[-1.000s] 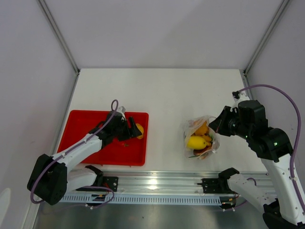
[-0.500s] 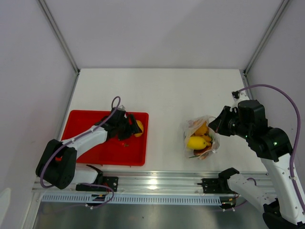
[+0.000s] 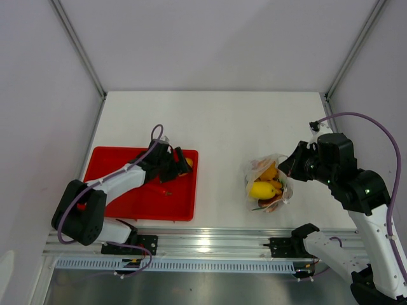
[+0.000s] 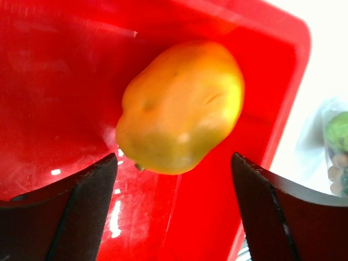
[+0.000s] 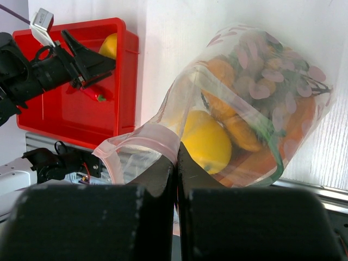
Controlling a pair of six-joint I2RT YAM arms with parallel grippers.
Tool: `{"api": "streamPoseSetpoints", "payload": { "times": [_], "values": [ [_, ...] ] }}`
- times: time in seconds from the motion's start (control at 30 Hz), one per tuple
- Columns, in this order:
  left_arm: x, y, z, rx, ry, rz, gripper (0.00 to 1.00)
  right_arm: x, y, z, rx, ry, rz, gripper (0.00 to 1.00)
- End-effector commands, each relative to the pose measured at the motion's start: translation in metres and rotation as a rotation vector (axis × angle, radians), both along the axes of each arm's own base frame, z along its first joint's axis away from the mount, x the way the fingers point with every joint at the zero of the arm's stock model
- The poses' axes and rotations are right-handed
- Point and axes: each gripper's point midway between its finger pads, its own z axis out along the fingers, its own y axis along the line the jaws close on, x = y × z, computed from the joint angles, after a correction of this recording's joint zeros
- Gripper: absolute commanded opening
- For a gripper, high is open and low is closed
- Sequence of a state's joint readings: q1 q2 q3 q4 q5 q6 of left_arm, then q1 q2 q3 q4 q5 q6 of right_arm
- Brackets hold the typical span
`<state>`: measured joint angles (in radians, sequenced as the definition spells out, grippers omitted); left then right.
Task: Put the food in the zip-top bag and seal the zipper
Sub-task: Pick up the fake vegetable from the bin.
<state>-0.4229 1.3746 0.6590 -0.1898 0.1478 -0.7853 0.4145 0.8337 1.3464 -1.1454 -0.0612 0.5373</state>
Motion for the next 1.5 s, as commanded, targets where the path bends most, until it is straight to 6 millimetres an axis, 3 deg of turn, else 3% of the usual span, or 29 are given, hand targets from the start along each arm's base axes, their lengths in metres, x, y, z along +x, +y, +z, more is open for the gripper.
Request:
{"api": "streamPoseSetpoints", "payload": {
  "times": [0.0, 0.03, 0.33, 0.77, 1.1, 1.17, 1.23, 1.47],
  "values": [
    [0.033, -0.006, 0.032, -0.002, -0.125, -0.019, 0.88, 0.003, 0.003, 0.023, 0.047, -0.08, 0.001, 0.0],
    [0.03, -0.002, 0.023, 0.026, -0.1, -0.015, 0.88, 0.004, 0.003, 0.022, 0.045, -0.076, 0.002, 0.0],
    [0.05, -0.004, 0.025, 0.048, -0.112, -0.019, 0.88, 0.003, 0.004, 0.022, 0.054, -0.073, 0.001, 0.0],
    [0.058, -0.004, 0.009, 0.072, -0.096, -0.015, 0.84, 0.006, 0.006, 0.021, 0.053, -0.069, 0.005, 0.0],
    [0.052, 0.004, 0.005, 0.088, -0.114, -0.001, 0.53, 0.005, 0.007, 0.021, 0.055, -0.068, 0.013, 0.0],
    [0.05, 0.006, 0.011, 0.08, -0.128, 0.004, 0.43, 0.005, 0.007, 0.02, 0.054, -0.065, 0.013, 0.0],
    [0.045, 0.007, 0.013, 0.079, -0.128, 0.003, 0.41, 0.006, 0.007, 0.02, 0.055, -0.066, 0.01, 0.0],
    [0.028, 0.011, 0.04, 0.034, -0.185, 0.003, 0.08, 0.01, 0.01, 0.016, 0.052, -0.059, 0.019, 0.0]
  ]
}}
